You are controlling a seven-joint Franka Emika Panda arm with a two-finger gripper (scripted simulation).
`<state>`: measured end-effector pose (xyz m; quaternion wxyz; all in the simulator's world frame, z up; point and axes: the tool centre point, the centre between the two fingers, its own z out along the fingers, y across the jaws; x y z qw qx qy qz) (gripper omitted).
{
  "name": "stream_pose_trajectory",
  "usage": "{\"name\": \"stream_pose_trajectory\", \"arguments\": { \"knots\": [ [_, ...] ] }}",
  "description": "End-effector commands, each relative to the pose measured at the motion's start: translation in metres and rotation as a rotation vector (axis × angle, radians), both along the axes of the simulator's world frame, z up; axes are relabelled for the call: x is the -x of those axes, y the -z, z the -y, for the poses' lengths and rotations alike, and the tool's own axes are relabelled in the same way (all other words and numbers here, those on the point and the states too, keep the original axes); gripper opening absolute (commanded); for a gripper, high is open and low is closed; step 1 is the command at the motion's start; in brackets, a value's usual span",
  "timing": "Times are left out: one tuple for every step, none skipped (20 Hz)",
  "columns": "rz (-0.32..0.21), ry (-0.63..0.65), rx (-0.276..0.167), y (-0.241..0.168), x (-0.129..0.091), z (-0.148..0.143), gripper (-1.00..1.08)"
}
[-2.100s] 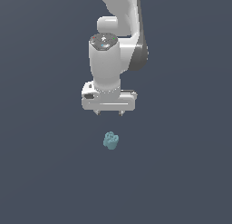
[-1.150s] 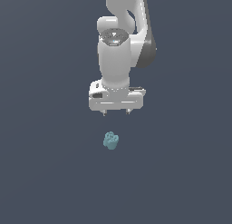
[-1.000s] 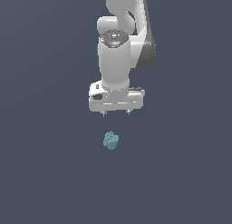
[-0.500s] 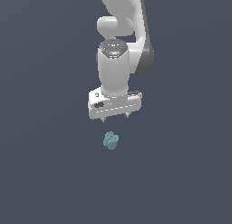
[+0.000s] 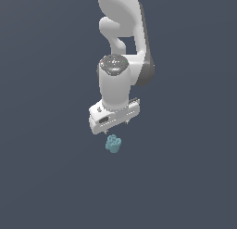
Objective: Pick up the object and move it to a goal position.
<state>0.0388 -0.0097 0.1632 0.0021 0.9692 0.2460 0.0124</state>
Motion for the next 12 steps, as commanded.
{"name": "stream_pose_trajectory", "arguments": {
  "knots": [
    [-0.004, -0.07, 0.003, 0.007, -0.004, 0.002, 1.0],
    [-0.005, -0.097, 0.004, 0.01, -0.005, 0.003, 1.0],
    [-0.007, -0.124, 0.005, 0.013, -0.006, 0.003, 1.0],
    [-0.008, -0.151, 0.006, 0.016, -0.007, 0.004, 1.0],
    [-0.01, -0.178, 0.007, 0.019, -0.009, 0.005, 1.0],
    [-0.011, -0.205, 0.007, 0.022, -0.01, 0.006, 1.0],
    [-0.013, -0.232, 0.008, 0.025, -0.011, 0.006, 1.0],
    [-0.014, -0.257, 0.008, 0.028, -0.012, 0.007, 1.0],
    [-0.015, -0.281, 0.008, 0.031, -0.013, 0.008, 1.0],
    [-0.016, -0.304, 0.009, 0.033, -0.014, 0.008, 1.0],
    [-0.017, -0.325, 0.009, 0.036, -0.015, 0.009, 1.0],
    [-0.018, -0.345, 0.009, 0.038, -0.016, 0.01, 1.0]
  ]
}}
